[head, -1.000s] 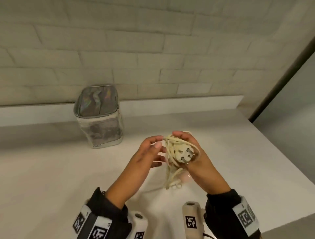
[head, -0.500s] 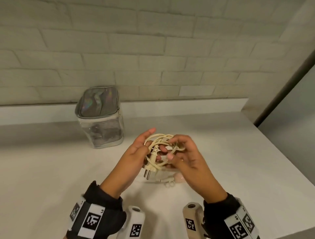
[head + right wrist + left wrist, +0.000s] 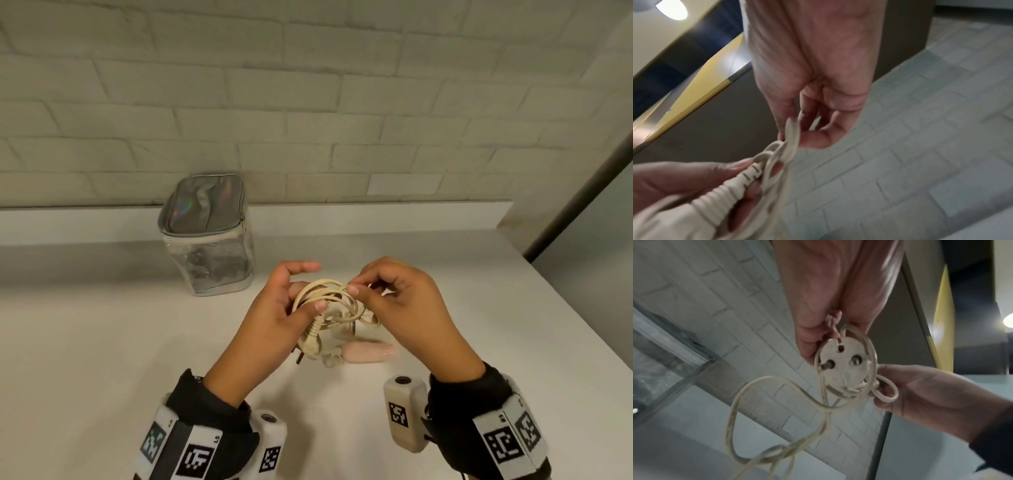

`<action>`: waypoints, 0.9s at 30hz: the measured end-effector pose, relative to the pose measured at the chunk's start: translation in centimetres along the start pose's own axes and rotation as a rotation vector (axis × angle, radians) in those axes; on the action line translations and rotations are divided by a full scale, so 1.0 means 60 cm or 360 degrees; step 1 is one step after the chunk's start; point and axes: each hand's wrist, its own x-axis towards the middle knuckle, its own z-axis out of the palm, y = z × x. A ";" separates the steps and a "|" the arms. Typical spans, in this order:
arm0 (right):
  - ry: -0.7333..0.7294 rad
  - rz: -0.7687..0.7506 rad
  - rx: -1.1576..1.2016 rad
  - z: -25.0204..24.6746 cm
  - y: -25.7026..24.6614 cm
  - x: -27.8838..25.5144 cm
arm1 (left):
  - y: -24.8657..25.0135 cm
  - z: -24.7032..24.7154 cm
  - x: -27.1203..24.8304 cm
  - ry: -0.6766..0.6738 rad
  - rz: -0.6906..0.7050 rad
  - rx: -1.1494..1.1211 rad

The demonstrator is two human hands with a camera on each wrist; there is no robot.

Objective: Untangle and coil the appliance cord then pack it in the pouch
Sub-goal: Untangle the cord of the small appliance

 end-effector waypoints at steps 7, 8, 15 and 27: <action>0.0353 0.0257 0.0423 -0.001 0.011 0.002 | -0.007 0.006 0.011 0.0346 0.0398 0.0742; 0.0414 0.0301 0.0544 -0.007 0.013 0.005 | -0.017 0.005 0.011 0.0292 0.0429 0.0890; 0.0451 0.0421 0.1033 -0.026 0.030 0.012 | -0.034 0.025 0.009 -0.0058 0.0262 0.0211; 0.0035 0.0299 0.0698 -0.042 0.024 0.018 | -0.018 0.015 0.025 -0.0101 0.0073 -0.0008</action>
